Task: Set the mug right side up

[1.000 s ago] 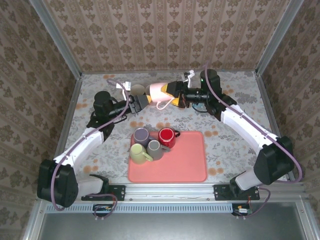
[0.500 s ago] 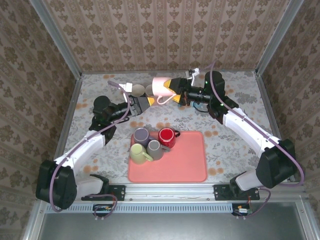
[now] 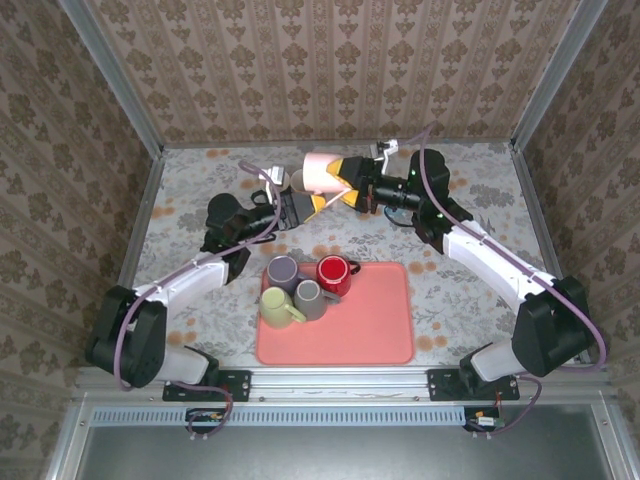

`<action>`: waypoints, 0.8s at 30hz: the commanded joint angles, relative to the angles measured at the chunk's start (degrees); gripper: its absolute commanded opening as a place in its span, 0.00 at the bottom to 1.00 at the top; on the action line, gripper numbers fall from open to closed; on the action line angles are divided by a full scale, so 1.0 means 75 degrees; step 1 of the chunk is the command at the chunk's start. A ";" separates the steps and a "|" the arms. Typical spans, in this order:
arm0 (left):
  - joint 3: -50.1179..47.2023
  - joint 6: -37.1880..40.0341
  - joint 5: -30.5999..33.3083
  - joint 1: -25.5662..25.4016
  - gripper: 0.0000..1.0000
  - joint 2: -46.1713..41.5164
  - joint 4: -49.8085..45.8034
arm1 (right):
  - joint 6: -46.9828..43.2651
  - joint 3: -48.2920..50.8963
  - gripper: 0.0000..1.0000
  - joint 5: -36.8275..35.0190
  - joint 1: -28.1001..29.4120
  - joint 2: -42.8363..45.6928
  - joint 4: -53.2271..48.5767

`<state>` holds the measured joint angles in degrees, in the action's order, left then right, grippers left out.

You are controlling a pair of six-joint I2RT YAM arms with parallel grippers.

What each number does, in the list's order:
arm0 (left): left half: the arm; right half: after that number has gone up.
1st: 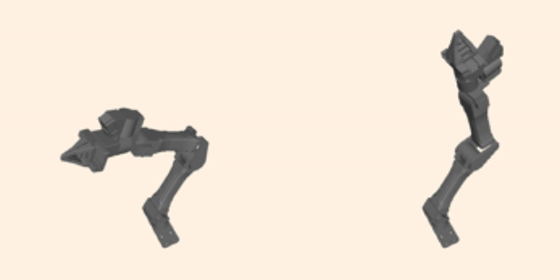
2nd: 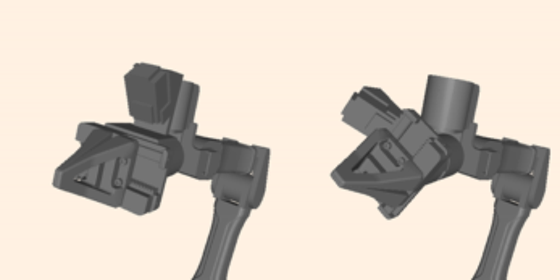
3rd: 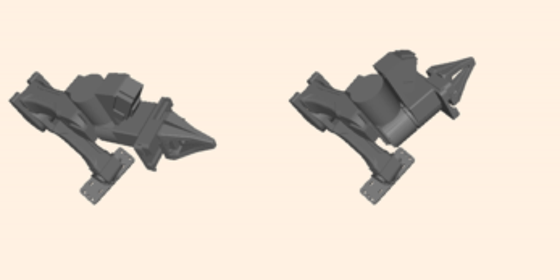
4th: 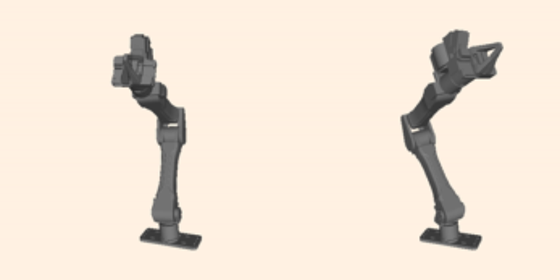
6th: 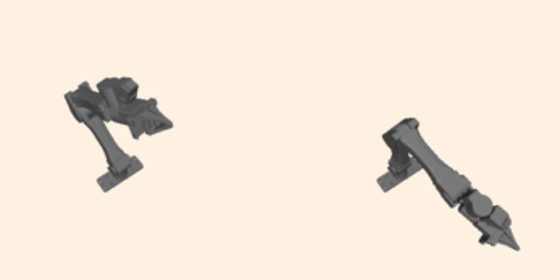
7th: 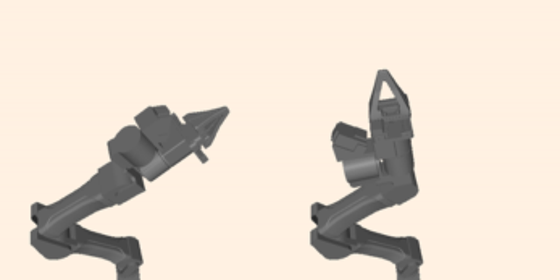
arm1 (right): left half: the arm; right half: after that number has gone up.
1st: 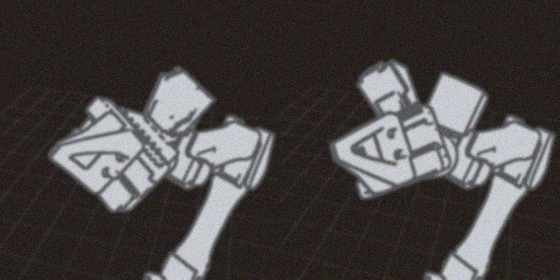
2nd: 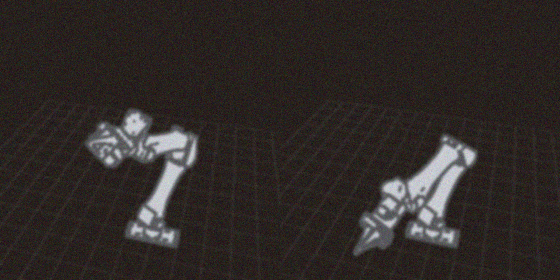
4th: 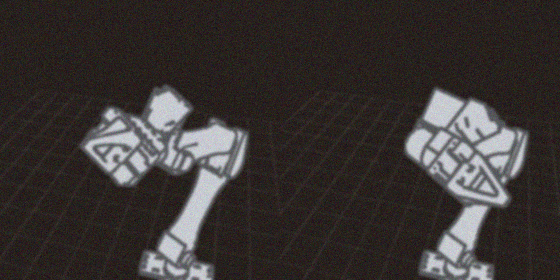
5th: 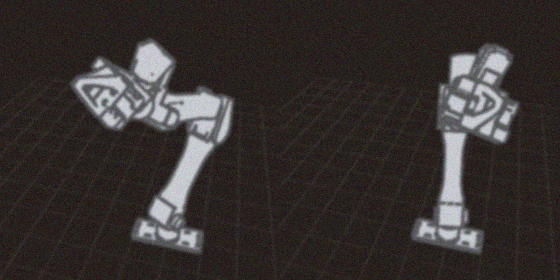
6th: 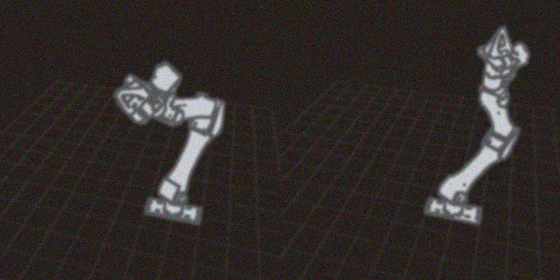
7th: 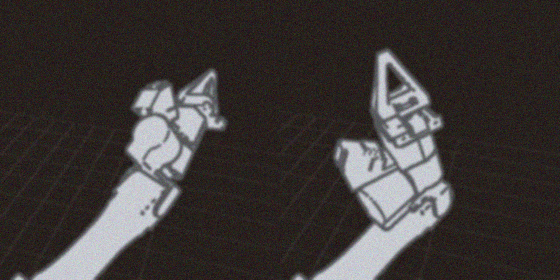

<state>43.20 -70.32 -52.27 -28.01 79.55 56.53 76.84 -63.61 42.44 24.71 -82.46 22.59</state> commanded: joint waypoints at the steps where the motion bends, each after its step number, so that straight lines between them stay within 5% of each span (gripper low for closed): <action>1: 0.0389 -0.0379 0.0044 -0.0002 0.57 0.0154 0.0995 | 0.0272 0.0074 0.23 0.0037 0.0179 0.0131 0.1179; 11: 0.0313 -0.0643 0.0011 0.0066 0.07 0.0262 0.1603 | 0.0520 0.0601 0.25 -0.0087 0.0403 0.0127 0.1735; 16: 0.0245 -0.0396 -0.0063 0.0184 0.00 -0.0126 0.1210 | -0.0099 0.0608 0.68 -0.0344 0.0409 0.0307 0.1017; 18: 0.0233 -0.0104 -0.0096 0.0207 0.00 -0.0406 0.0745 | -0.0516 0.0529 1.00 -0.0531 0.0397 0.0674 0.0344; 24: 0.0560 0.2500 0.0055 0.0535 0.00 -0.1812 -0.3220 | -0.1774 0.0367 1.00 -0.1122 0.0315 0.1192 -0.1648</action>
<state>44.34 -66.13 -53.32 -24.99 71.96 45.30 69.82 -59.55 37.47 27.49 -75.85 19.66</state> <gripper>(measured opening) 0.166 0.999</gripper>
